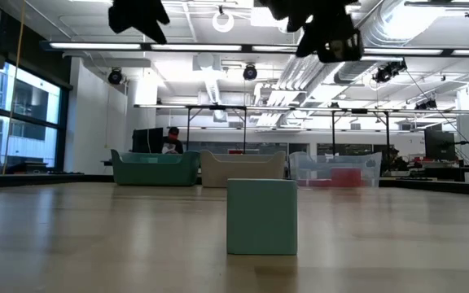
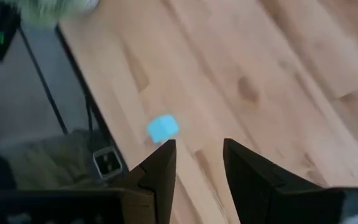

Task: Sort & place blocks by color
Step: Put the light blue block into the green bin

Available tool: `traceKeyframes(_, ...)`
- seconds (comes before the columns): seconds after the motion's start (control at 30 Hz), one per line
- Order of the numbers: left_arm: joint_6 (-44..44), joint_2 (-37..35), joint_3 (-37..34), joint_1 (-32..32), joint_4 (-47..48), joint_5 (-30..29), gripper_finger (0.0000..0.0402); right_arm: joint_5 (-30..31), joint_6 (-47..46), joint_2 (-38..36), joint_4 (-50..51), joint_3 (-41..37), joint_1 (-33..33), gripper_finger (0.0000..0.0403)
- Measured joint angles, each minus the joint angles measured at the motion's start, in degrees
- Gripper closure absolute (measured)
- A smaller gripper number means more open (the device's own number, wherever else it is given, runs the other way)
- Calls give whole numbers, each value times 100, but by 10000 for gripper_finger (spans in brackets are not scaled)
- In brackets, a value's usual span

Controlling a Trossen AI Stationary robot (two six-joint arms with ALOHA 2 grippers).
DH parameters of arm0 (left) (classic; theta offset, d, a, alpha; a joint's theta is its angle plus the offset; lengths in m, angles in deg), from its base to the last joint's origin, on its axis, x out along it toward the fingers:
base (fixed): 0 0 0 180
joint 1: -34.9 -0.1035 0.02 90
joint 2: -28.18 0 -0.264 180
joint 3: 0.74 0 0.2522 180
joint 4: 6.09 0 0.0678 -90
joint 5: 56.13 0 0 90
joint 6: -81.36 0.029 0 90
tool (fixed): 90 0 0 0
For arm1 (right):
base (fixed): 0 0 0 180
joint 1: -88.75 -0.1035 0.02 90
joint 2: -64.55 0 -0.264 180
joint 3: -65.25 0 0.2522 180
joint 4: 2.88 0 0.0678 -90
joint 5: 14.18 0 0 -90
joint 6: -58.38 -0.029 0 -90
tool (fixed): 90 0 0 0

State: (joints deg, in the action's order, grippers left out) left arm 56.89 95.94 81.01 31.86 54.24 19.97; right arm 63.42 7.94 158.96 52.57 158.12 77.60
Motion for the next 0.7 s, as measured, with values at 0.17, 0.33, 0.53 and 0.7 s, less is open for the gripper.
traceKeyframes(0.17,-659,0,0,482,0,7,273,13,211,0,-2,-2,-340,279)
traceKeyframes(0.33,-1101,0,0,945,0,6,273,303,311,0,-29,-6,-646,260)
traceKeyframes(0.53,-1452,0,0,1393,-2,-1,273,1056,655,0,-604,-11,-1013,215)
traceKeyframes(0.7,-1569,2,0,1603,-2,-4,273,1390,1052,0,-1639,-11,-1213,208)
